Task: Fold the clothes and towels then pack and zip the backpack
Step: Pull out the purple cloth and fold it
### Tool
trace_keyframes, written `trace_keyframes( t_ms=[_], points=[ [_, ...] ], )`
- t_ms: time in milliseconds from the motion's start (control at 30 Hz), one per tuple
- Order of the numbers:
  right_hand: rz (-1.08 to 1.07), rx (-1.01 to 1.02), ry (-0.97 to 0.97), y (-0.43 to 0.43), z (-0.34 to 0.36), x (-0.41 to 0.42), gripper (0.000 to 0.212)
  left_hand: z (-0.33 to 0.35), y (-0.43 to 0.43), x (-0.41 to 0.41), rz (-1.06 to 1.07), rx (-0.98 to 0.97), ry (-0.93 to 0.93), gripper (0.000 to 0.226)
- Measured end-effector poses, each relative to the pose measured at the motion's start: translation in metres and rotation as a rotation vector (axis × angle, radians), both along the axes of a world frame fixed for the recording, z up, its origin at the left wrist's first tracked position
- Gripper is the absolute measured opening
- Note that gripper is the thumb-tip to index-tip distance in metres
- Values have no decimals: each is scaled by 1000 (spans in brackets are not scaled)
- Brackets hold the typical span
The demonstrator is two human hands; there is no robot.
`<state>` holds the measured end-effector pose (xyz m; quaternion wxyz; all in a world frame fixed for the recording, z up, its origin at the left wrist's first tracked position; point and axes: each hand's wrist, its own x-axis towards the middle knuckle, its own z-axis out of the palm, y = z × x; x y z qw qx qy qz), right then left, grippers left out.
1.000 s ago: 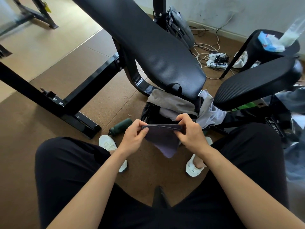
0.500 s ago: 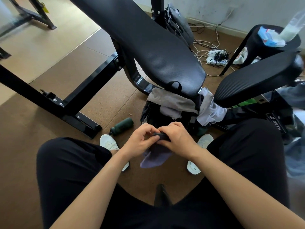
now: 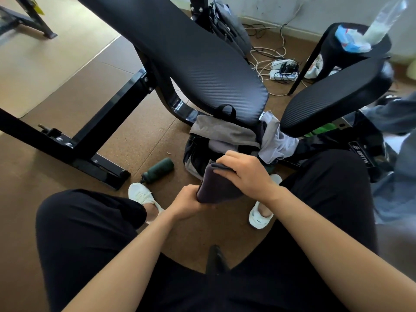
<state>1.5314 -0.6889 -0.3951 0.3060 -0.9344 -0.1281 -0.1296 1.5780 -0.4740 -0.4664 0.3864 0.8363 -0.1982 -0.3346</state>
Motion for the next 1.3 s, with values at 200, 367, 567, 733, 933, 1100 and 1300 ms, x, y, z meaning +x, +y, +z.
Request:
trace_keyframes(
  t_ms=[200,367,567,733,933,1100,1300],
  points=[
    [-309,251,-32,-37,-1,8,24,-11,17,17,90,54,-9,13],
    [-602,393,48,-59,-9,17,31,-2,23,26,494,-148,233,16],
    [-738,397,94,-62,-17,26,42,8,21,33,875,-389,350,16],
    [-758,247,280,-66,-36,26,40,6,29,38,816,-219,17,24],
    [-777,193,475,-57,-55,25,39,9,33,40,803,-70,-120,29],
    [-724,435,480,-38,-53,24,37,14,32,39,792,-94,-81,22],
    [-584,643,477,-1,-52,11,34,20,17,22,661,-124,-73,33]
  ],
)
